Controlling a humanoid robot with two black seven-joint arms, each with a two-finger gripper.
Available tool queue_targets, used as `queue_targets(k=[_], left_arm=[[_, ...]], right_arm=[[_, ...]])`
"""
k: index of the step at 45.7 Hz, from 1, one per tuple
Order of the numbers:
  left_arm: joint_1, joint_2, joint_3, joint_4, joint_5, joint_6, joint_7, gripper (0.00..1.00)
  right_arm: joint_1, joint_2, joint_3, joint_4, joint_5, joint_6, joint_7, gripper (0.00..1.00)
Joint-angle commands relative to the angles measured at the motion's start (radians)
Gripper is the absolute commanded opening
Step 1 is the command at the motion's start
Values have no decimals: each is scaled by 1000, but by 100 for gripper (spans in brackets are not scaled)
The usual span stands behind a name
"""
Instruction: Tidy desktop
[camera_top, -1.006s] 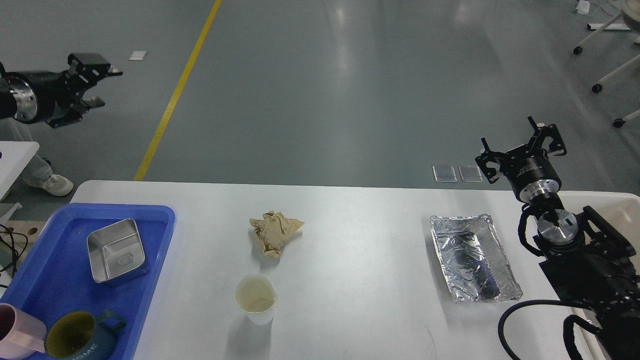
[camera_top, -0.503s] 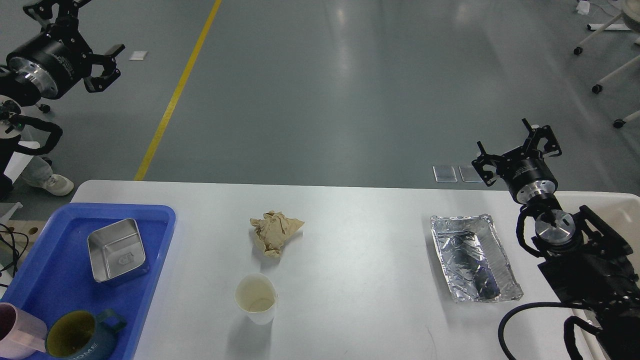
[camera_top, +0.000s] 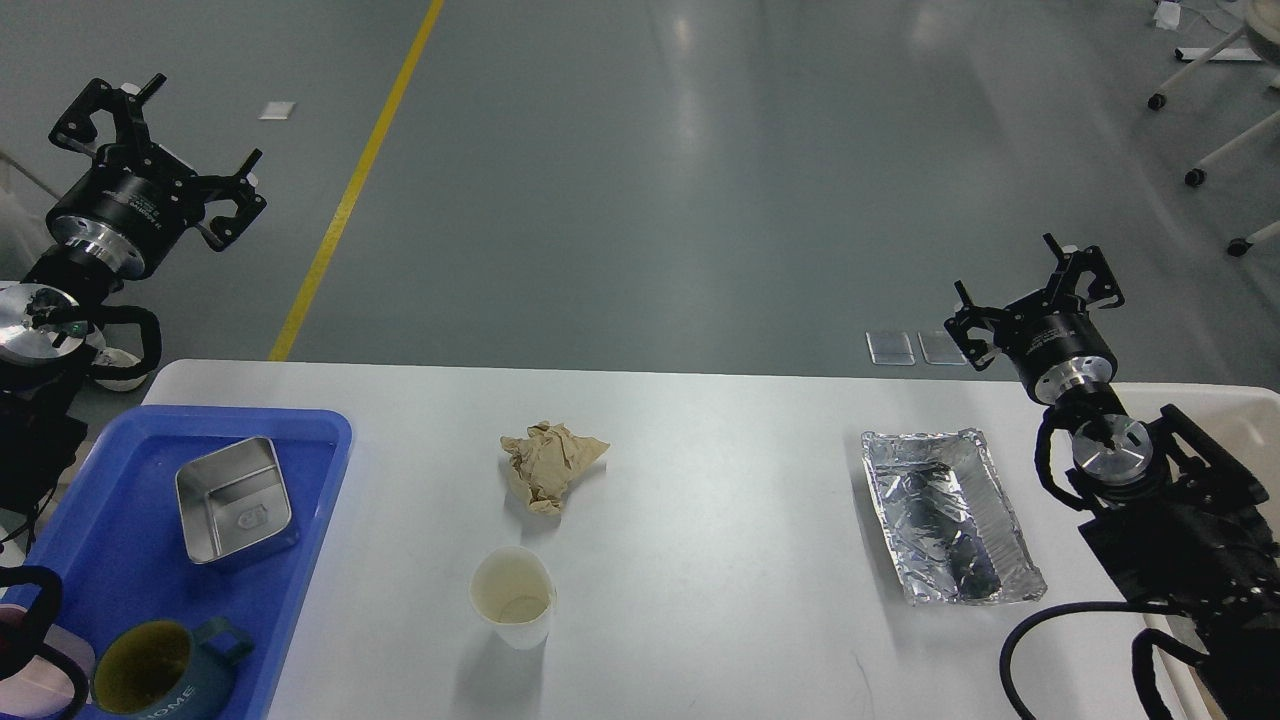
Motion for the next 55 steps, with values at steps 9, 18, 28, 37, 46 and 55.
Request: queue_targets(k=[9, 18, 28, 37, 46, 55], left_arm=[[91, -108, -101, 0, -56, -108, -47, 96], [124, -170, -182, 1, -82, -110, -67, 96], [127, -216, -251, 1, -99, -110, -72, 96], [123, -259, -248, 1, -95, -110, -70, 96], [127, -266, -245, 1, -94, -108, -68, 96], [127, -266, -238, 1, -94, -108, -67, 96]], right_arm=[[40, -10, -61, -15, 0, -11, 0, 100], [41, -38, -73, -17, 0, -25, 0, 100], [44, -46, -88, -17, 0, -67, 0, 100], [44, -43, -98, -14, -17, -94, -2, 100], [27, -53, -98, -12, -23, -88, 12, 100], [20, -67, -90, -9, -23, -87, 11, 100]])
